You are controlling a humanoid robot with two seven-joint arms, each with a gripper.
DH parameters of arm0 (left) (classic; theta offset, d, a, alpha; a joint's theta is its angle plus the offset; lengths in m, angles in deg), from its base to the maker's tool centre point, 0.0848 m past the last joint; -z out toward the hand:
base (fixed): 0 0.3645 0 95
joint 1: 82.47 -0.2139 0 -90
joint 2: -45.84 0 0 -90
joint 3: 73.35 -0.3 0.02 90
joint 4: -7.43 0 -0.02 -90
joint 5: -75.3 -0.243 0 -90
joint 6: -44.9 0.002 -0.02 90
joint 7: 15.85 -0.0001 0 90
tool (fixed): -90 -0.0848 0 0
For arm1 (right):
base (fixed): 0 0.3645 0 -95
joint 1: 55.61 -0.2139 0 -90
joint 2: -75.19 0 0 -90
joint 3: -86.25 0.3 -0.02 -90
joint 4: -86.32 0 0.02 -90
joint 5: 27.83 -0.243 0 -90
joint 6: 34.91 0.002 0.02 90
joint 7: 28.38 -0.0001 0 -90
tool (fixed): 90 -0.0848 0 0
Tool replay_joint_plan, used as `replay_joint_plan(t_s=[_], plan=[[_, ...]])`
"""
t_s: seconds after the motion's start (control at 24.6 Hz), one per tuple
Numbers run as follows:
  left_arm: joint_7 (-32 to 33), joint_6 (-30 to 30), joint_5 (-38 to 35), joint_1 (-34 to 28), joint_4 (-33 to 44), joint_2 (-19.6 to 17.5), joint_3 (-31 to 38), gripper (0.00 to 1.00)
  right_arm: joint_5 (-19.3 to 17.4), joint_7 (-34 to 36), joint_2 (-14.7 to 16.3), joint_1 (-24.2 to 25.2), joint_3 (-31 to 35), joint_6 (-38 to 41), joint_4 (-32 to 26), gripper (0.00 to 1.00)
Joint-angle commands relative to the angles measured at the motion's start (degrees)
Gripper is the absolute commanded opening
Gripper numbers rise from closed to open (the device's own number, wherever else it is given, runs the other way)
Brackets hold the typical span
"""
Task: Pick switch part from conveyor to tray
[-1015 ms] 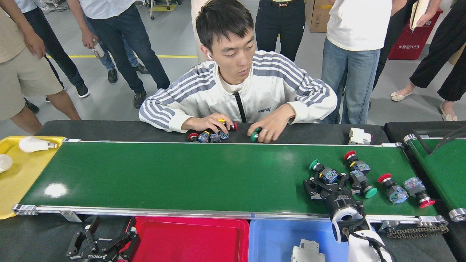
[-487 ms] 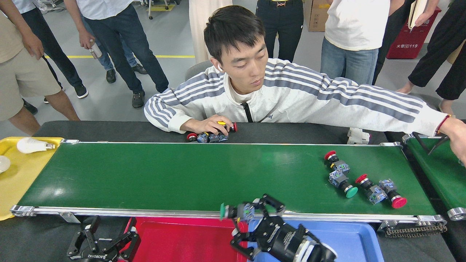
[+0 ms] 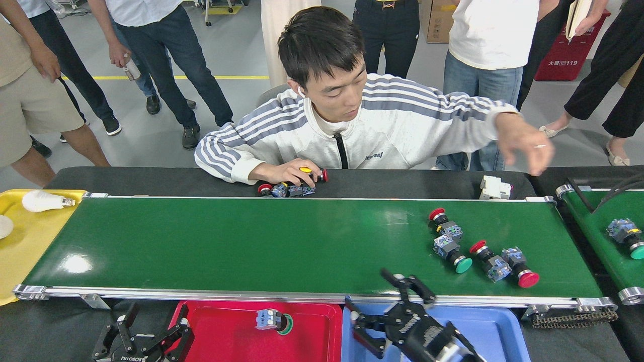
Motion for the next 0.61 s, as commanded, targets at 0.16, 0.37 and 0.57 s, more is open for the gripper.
replay_joint_plan(t_s=[0.16, 0.37, 0.57], plan=[[-0.12, 0.27, -0.01, 0.27, 0.43, -0.01, 0.12, 1.00, -0.55, 5.99, 1.01, 6.06, 4.53, -13.98, -2.57, 0.99], [-0.04, 0.27, -0.19, 0.97, 0.34, -0.01, 0.04, 1.00, -0.72, 2.29, 2.06, 2.46, 5.33, -13.10, -0.63, 0.99], [-0.04, 0.18, -0.19, 1.06, 0.34, 0.07, 0.04, 1.00, -3.18, 1.41, 7.07, -3.26, 5.15, -3.87, 4.99, 0.99]])
